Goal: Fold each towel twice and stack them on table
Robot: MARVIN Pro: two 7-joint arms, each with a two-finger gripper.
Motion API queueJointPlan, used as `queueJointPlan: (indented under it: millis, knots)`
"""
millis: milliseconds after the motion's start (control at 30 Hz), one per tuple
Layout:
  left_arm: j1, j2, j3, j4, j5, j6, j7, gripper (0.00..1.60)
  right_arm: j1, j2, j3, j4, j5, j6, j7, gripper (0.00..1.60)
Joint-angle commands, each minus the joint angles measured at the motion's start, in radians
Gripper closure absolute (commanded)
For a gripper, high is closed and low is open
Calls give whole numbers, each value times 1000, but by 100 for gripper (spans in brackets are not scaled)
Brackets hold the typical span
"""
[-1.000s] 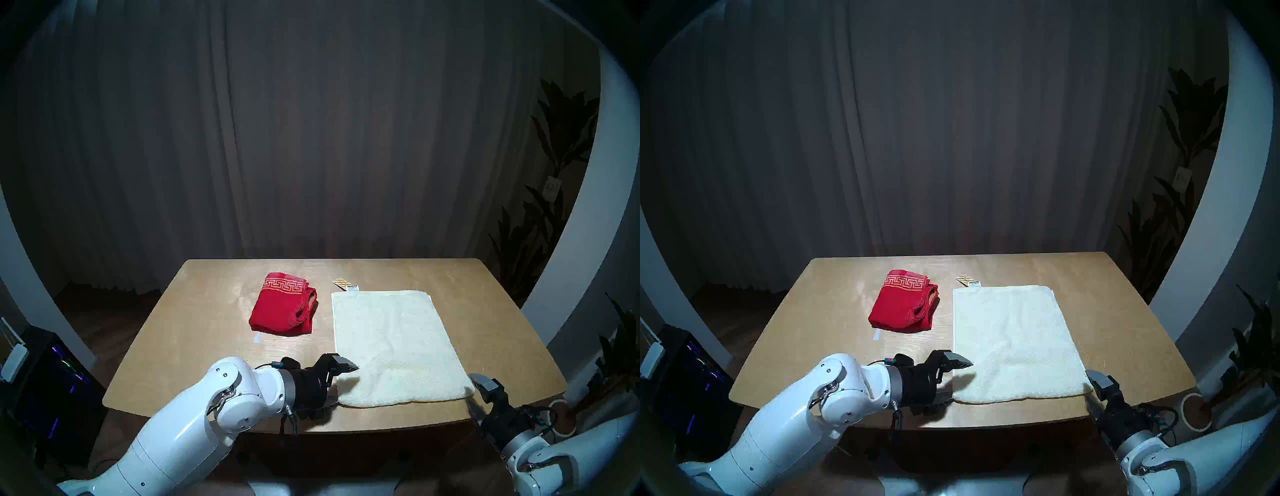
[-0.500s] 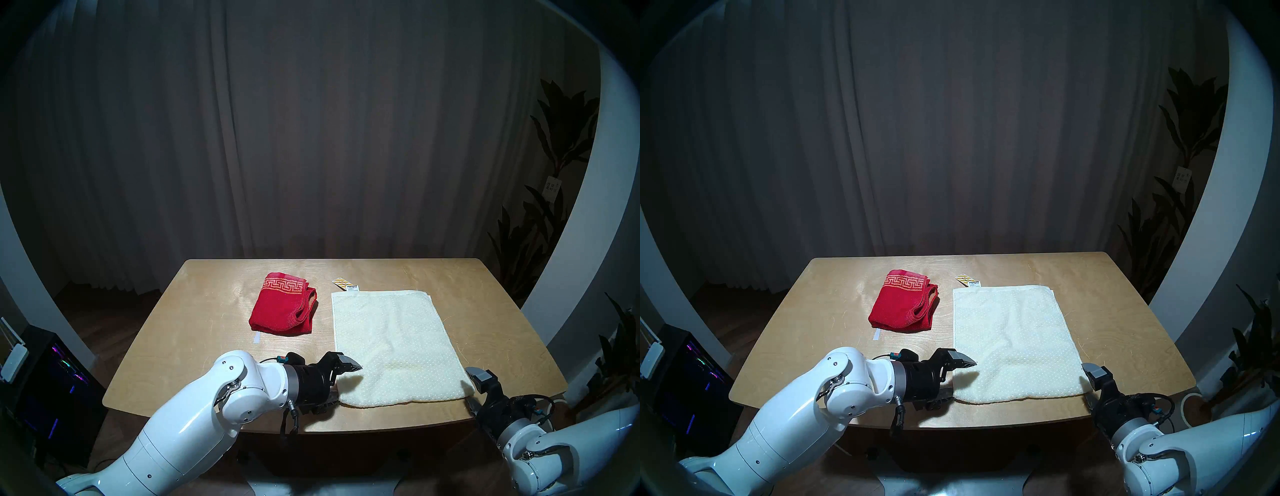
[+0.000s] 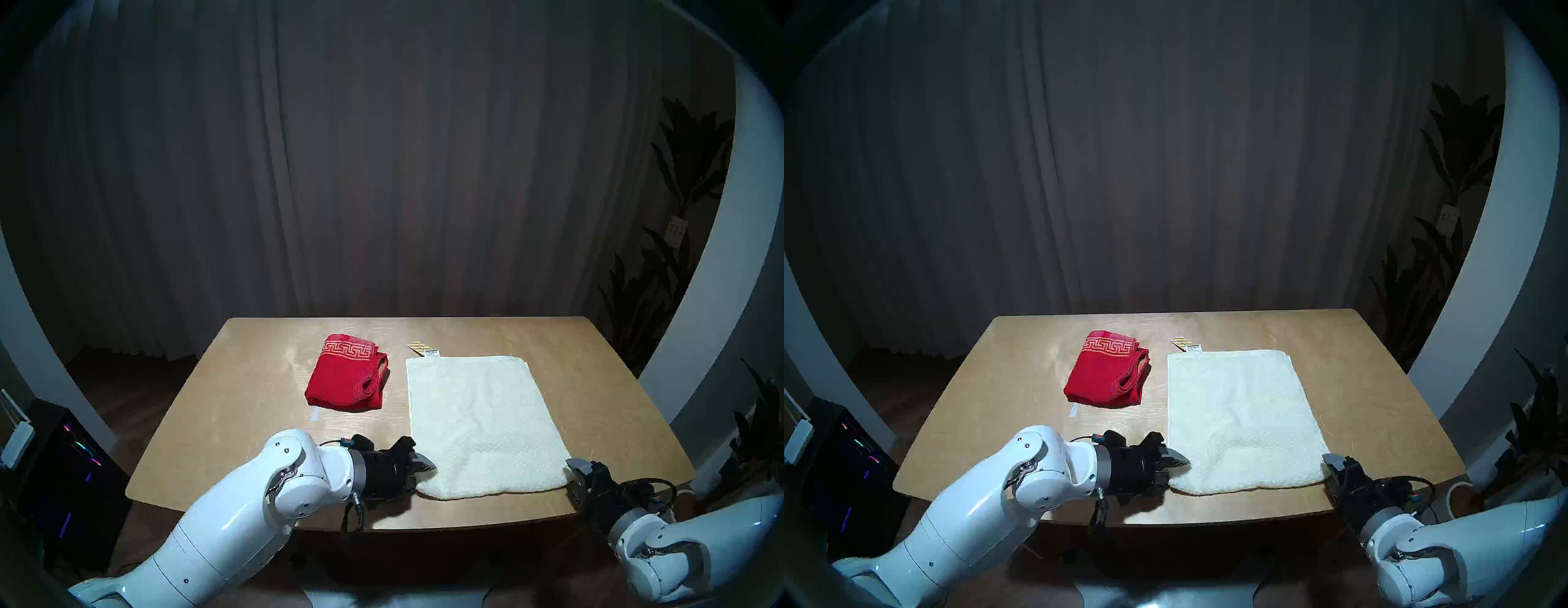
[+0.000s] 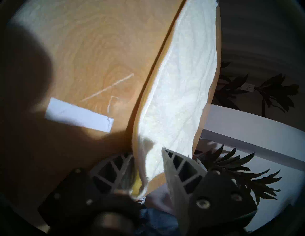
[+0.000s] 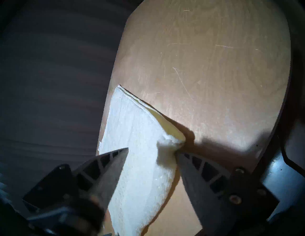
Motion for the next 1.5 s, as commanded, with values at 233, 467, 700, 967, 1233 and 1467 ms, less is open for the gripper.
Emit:
queueJointPlan:
  millis: [233,467,700,967,1233,1467]
  knots:
    - [14,8,-22,-30,6,-13,-5,160,-115,-2,124,-5,-32,14,-15,154]
    - [29,20,-47,-55,-4,-27,-6,160,-163,-2,175,-11,-23,7,-17,160]
    - [33,29,-69,-79,-24,-43,2,160,-202,-2,218,-25,-3,-5,1,160]
    - [3,15,-84,-83,-44,-65,17,160,-205,-2,281,-51,35,-29,12,160]
    - [-45,-15,-97,-54,-62,-95,47,160,-182,-2,363,-66,66,-33,-49,160]
    - [-115,-58,-99,-9,-64,-138,106,160,-150,-2,420,-62,67,-7,-145,160]
